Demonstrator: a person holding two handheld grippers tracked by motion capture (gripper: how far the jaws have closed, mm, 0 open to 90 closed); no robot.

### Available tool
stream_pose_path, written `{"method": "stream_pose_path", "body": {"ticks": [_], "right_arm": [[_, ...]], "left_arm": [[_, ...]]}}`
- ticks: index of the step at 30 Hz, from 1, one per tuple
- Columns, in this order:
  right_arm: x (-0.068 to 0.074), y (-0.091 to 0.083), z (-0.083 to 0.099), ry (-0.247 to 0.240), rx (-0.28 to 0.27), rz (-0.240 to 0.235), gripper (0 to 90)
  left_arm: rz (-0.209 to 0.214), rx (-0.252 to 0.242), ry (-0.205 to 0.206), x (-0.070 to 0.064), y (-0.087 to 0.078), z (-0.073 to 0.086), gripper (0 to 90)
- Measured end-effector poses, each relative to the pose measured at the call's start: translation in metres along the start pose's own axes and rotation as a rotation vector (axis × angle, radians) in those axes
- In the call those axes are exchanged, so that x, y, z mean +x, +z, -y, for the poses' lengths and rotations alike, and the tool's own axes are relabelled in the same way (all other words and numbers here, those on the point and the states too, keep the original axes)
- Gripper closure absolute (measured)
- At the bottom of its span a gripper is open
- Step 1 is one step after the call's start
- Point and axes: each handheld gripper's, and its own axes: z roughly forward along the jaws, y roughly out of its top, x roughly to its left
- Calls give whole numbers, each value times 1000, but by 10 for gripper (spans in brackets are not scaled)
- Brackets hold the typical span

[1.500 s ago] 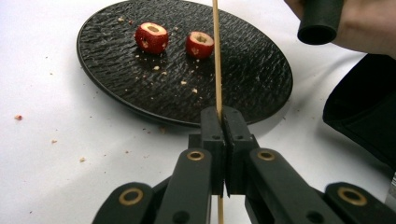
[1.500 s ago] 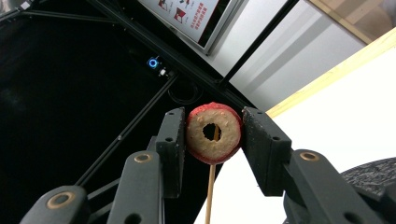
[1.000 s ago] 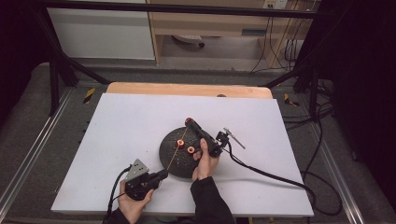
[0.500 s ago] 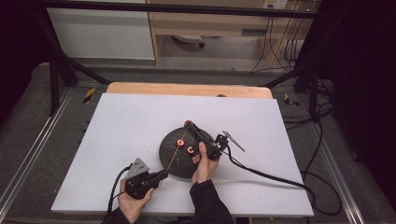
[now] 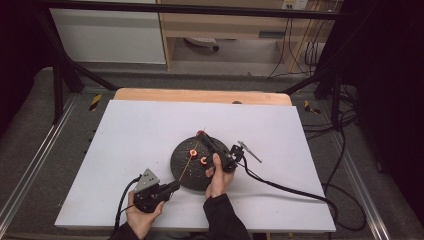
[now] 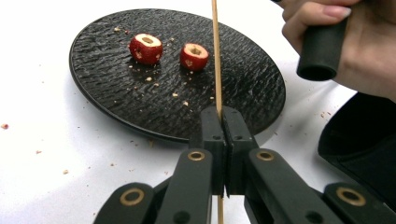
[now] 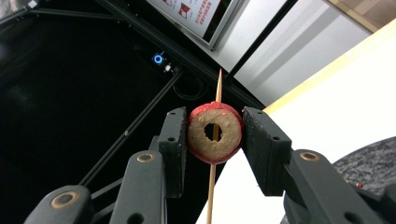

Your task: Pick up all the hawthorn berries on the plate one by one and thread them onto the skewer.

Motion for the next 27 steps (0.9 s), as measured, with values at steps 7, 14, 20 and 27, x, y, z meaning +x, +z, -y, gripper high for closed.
{"method": "stream_pose_path", "body": {"ticks": [7, 14, 20, 27], "right_arm": [[1, -2, 3, -9, 21, -1, 616], [3, -3, 1, -18, 27, -10, 616], [4, -4, 1, -23, 29, -15, 615], [1, -4, 6, -12, 52, -11, 616]], "left_arm": [[-1, 6, 0, 3, 1, -5, 888], [0, 15, 17, 3, 6, -13, 888], [0, 17, 23, 3, 10, -16, 888], [-7, 5, 26, 5, 10, -23, 888]]}}
